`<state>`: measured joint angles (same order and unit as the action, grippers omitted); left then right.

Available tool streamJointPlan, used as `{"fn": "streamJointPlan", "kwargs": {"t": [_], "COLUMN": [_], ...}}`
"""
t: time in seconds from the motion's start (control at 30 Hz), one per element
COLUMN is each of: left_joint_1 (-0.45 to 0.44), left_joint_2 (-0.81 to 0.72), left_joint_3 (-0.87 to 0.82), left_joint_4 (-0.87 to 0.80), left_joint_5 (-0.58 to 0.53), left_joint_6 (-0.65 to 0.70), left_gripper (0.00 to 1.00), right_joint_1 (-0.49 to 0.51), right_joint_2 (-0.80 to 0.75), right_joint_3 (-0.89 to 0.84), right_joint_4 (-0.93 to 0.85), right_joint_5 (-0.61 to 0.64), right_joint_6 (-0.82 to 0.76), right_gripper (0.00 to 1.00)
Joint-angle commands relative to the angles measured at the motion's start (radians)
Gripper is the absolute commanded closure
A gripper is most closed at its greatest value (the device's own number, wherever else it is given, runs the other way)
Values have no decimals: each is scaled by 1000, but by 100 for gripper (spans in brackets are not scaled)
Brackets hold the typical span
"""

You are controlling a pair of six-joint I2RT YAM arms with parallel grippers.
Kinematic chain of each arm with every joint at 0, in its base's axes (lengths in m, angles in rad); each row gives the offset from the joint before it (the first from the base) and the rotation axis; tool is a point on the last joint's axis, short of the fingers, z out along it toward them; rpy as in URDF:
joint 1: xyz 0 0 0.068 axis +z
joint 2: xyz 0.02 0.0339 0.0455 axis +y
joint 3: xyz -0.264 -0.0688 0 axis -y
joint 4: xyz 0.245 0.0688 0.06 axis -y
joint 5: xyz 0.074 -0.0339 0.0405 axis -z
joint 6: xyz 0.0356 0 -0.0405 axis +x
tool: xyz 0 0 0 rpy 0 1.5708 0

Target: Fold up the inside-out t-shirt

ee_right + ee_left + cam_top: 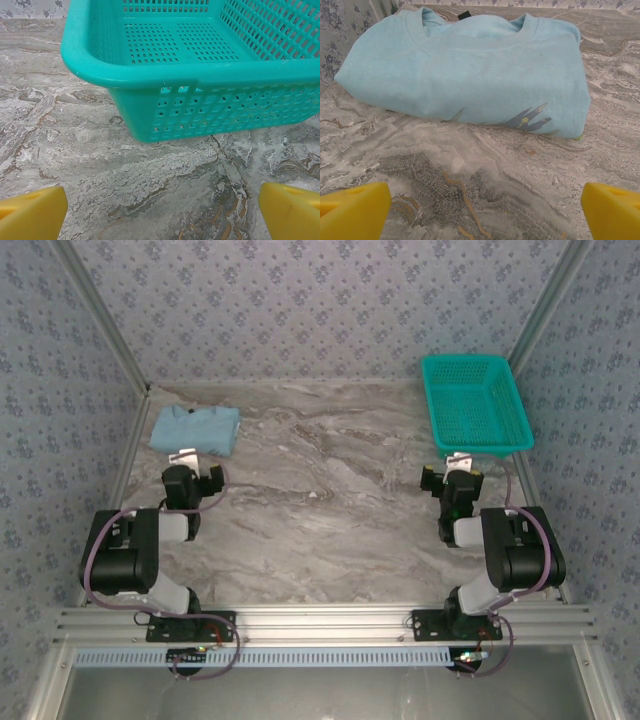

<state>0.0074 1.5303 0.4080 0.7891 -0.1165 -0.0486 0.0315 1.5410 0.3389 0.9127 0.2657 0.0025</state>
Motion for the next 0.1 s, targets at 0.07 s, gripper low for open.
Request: {"fn": "streamJointPlan", "kwargs": {"t": [0.07], "left_joint_1": [2], "left_joint_2": [2], "left_joint_3": [0], "left_joint_4": [33], "left_joint_5": [21], "left_joint_6": [13], "left_gripper": [2], "right_joint_1": [3], "right_joint_2": [6], "right_joint_3": [-1], "right_joint_4": [27], "right_joint_5": [17], "right_joint_6": [-10], "right_gripper": [0]}}
